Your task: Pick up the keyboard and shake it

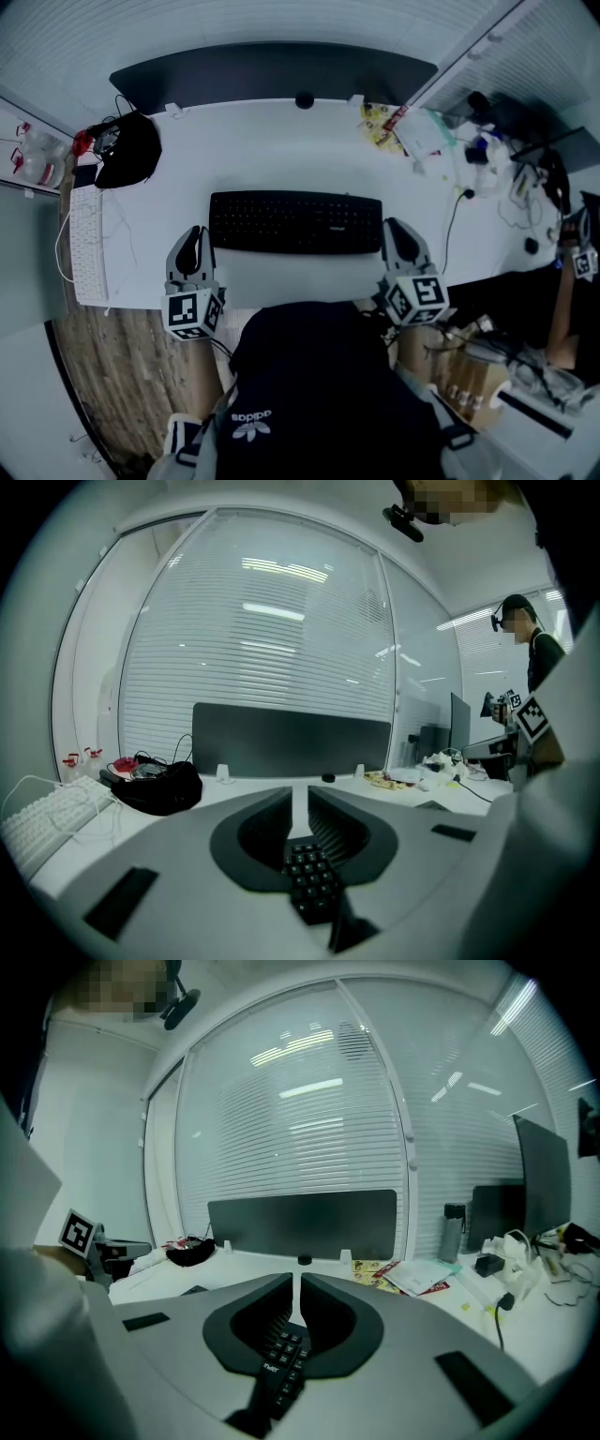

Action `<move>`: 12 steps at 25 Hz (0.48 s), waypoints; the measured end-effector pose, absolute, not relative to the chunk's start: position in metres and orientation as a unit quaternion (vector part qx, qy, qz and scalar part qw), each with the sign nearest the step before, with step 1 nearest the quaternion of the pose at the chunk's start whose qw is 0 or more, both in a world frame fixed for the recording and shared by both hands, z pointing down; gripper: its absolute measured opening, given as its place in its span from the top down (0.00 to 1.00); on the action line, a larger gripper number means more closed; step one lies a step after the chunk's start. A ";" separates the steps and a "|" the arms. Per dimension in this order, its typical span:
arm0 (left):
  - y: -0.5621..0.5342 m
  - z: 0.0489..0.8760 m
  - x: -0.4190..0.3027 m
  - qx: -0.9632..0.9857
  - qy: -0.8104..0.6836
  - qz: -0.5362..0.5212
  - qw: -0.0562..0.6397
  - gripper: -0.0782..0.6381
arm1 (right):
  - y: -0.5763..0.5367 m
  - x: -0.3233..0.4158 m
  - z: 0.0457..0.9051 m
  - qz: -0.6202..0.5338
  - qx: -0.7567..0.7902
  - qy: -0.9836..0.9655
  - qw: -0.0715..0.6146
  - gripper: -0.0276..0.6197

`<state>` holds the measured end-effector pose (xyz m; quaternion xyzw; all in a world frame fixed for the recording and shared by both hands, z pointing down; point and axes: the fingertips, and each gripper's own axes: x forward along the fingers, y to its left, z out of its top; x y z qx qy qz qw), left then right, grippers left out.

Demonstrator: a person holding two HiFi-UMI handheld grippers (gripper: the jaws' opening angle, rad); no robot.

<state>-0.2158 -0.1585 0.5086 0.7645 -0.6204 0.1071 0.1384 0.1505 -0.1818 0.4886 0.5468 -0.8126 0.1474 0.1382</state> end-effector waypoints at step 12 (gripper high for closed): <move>-0.176 0.614 -0.217 0.749 -0.573 0.201 0.266 0.64 | -0.215 0.168 0.557 0.210 0.533 -0.795 0.199 0.77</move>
